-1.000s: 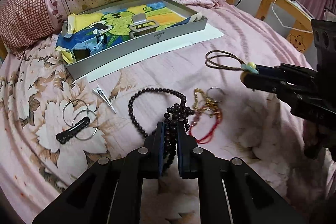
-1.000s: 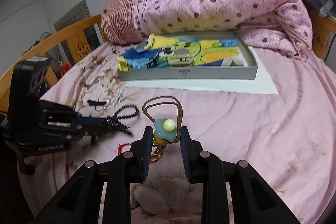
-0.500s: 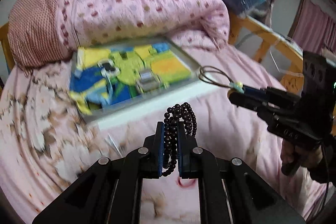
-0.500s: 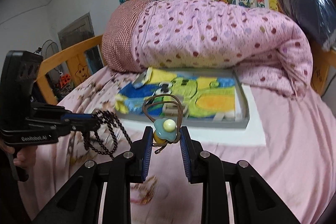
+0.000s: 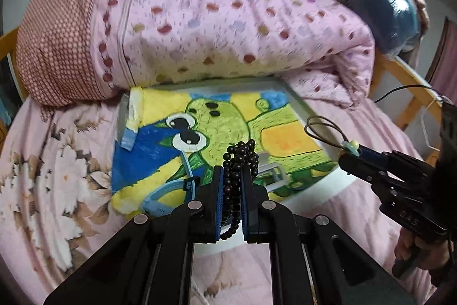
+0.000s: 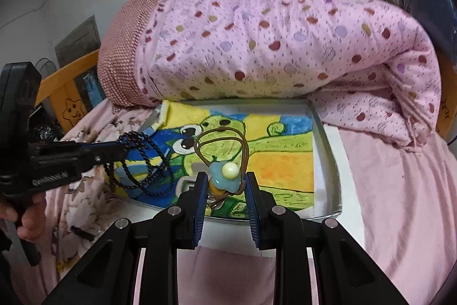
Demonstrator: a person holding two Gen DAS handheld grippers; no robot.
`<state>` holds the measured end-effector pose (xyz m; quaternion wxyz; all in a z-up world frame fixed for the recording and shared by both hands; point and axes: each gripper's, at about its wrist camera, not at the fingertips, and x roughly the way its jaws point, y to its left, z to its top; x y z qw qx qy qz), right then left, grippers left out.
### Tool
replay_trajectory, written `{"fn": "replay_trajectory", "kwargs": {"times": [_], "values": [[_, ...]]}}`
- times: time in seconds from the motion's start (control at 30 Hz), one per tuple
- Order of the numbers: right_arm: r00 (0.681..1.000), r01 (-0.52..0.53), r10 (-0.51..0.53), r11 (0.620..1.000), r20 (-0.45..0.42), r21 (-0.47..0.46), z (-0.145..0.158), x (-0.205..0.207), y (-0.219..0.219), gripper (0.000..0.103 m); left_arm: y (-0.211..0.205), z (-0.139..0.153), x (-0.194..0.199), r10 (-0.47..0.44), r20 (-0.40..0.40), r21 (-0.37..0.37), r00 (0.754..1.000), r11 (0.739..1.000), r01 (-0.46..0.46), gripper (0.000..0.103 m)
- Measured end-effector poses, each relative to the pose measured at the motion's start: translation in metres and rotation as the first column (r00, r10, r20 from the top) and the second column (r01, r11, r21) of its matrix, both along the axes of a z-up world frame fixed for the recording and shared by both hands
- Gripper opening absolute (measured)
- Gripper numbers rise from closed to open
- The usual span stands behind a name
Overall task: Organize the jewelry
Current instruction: 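Carry the necklace and bangles over the grey tray with both tools, then open both tools to release the necklace and bangles into the tray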
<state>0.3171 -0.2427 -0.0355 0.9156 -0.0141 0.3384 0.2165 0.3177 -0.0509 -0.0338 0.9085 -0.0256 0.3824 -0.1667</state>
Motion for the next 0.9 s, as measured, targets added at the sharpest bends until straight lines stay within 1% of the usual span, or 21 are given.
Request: {"fn": "replay_trajectory", "kwargs": {"times": [0.13,0.27,0.43,0.53,0.57,0.6,0.63,0.67,0.7,0.83,0.87,0.9], "values": [[0.998,0.009,-0.009,1.0,-0.054,-0.011,-0.022,0.012,0.001,0.024,-0.001,-0.023,0.016,0.011,-0.058,-0.007,0.998,1.0,-0.012,0.008],[0.996,0.009,-0.01,1.0,-0.09,-0.013,-0.035,0.018,0.001,0.025,-0.003,-0.038,0.025,0.016,-0.102,-0.013,0.995,1.0,-0.017,0.008],[0.995,0.009,-0.011,1.0,-0.104,-0.017,-0.04,0.019,0.002,0.027,-0.002,-0.044,0.027,0.021,-0.13,-0.017,0.991,1.0,-0.024,0.008],[0.994,0.009,-0.011,1.0,-0.109,-0.016,-0.041,0.02,0.002,0.029,-0.002,-0.045,0.029,0.033,-0.15,-0.037,0.988,0.999,-0.039,0.011],[0.994,0.009,-0.011,1.0,-0.109,-0.019,-0.041,0.02,0.002,0.029,0.0,-0.045,0.029,0.038,-0.156,-0.037,0.987,0.998,-0.045,0.017],[0.994,0.008,-0.01,1.0,-0.107,-0.021,-0.041,0.02,0.002,0.032,-0.001,-0.045,0.029,0.043,-0.159,-0.034,0.986,0.998,-0.049,0.028],[0.994,0.008,-0.01,1.0,-0.105,-0.022,-0.04,0.018,0.001,0.037,0.0,-0.044,0.029,0.051,-0.159,-0.031,0.986,0.998,-0.056,0.035],[0.995,0.008,-0.01,1.0,-0.099,-0.022,-0.039,0.017,0.0,0.038,0.001,-0.043,0.028,0.058,-0.155,-0.034,0.986,0.997,-0.064,0.045],[0.995,0.01,-0.012,1.0,-0.095,-0.021,-0.037,0.016,-0.001,0.038,0.002,-0.042,0.027,0.063,-0.15,-0.038,0.987,0.997,-0.069,0.049],[0.997,0.021,-0.022,1.0,-0.079,-0.013,-0.03,0.008,-0.006,0.043,0.005,-0.037,0.022,0.074,-0.156,-0.042,0.985,0.996,-0.081,0.051],[0.997,0.027,-0.028,1.0,-0.071,-0.011,-0.027,0.005,-0.008,0.044,0.006,-0.034,0.02,0.081,-0.155,-0.04,0.985,0.995,-0.088,0.054],[0.997,0.033,-0.033,0.999,-0.063,-0.007,-0.025,0.002,-0.009,0.046,0.007,-0.031,0.017,0.094,-0.148,-0.04,0.984,0.994,-0.101,0.059]]}}
